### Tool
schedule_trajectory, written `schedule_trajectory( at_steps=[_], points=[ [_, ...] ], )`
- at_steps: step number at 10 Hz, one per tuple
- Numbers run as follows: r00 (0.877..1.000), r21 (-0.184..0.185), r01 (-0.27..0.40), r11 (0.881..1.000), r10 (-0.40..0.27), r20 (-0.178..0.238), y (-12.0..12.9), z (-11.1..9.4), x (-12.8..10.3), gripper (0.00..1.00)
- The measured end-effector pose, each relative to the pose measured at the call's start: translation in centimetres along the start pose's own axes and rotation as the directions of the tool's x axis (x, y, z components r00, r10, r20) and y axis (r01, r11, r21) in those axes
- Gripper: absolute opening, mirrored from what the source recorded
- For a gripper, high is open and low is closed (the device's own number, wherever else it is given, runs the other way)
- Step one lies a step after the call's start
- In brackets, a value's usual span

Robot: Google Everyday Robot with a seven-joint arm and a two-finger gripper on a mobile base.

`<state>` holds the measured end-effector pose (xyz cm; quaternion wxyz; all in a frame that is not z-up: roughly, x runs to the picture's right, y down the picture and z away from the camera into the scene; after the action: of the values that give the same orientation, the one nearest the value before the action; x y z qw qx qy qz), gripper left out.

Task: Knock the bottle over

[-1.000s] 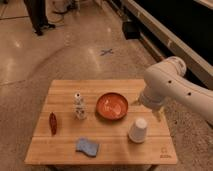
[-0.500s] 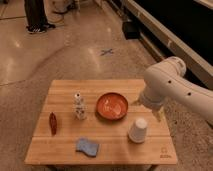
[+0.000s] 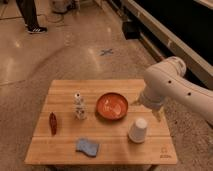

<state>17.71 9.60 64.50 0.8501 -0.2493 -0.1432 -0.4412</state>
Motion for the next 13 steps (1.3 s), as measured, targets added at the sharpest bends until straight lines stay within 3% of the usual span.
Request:
schedule_trajectory(
  at_steps=[7,9,12,13],
  points=[
    [1.0,-0.004,0.008,1.0,-0.008,0.002,-0.2,0.1,-0.1,0.8],
    [0.996,0.002,0.089,0.996,-0.089,0.024,-4.0,0.6,-1.7,0.8],
    [0.978,-0.007,0.202,0.979,-0.201,0.051,-9.5,1.9,-4.0,0.8],
    [0.965,-0.002,0.254,0.967,-0.253,0.065,-12.6,2.6,-5.3,0.8]
  ],
)
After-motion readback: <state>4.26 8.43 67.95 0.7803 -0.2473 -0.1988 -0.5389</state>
